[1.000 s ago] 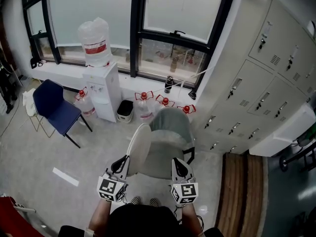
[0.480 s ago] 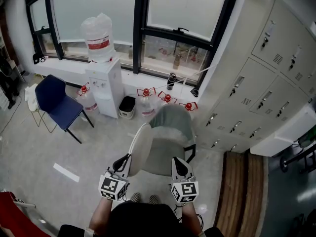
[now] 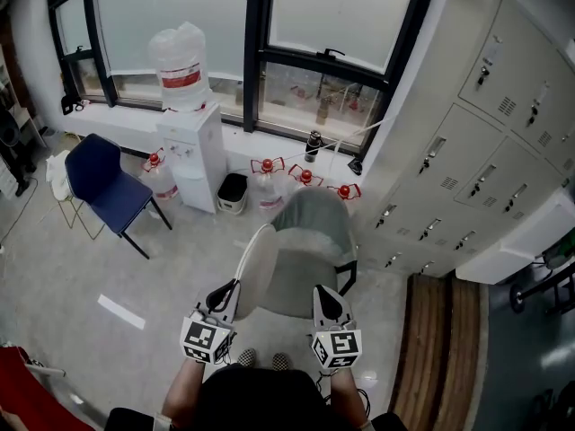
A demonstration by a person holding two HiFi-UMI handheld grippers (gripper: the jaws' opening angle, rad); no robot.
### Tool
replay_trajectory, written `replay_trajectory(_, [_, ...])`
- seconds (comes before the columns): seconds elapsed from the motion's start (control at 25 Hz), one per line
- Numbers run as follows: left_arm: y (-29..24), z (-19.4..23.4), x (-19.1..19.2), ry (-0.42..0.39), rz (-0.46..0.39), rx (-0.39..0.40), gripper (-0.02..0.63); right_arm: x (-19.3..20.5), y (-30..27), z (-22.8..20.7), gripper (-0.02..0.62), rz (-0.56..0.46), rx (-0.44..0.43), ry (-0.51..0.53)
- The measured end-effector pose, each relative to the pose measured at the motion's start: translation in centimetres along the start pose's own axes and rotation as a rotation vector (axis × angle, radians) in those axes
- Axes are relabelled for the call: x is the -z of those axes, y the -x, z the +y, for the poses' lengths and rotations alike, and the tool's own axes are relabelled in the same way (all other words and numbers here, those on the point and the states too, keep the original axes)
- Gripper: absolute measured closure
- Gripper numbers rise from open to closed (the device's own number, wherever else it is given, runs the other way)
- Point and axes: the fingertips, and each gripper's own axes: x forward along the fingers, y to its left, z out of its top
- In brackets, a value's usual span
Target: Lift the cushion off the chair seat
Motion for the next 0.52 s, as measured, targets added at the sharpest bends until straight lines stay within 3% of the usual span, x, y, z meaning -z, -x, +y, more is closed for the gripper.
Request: replay_trajectory(0.52, [-0.21,-0.29,-0.23,0.007,0.002,0.007,0.581,-0.11,0.07,-0.21,0.566,0.001,-0.003,-0.001])
